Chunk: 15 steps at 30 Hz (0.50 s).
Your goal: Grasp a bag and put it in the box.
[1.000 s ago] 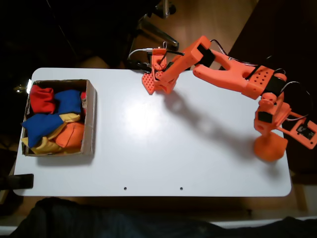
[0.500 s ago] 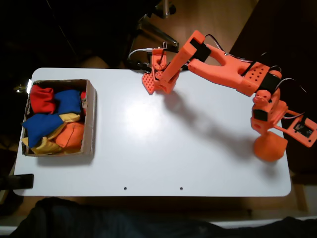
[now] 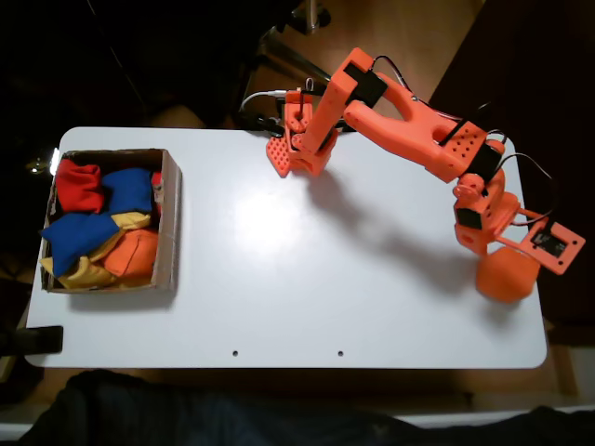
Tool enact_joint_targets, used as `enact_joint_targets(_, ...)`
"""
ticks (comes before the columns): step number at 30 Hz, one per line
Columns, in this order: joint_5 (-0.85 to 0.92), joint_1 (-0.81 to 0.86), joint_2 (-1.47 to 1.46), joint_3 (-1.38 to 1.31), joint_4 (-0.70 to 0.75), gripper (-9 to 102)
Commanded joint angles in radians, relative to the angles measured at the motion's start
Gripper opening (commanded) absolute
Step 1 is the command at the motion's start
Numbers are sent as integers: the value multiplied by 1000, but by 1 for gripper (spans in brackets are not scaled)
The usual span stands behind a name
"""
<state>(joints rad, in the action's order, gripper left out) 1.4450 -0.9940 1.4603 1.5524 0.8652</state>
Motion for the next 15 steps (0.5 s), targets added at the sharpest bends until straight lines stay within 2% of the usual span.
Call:
enact_joint_targets(1, 12, 3, 67, 28, -44, 50)
enact_joint_targets(15, 28, -6, 92, 138, -201, 52)
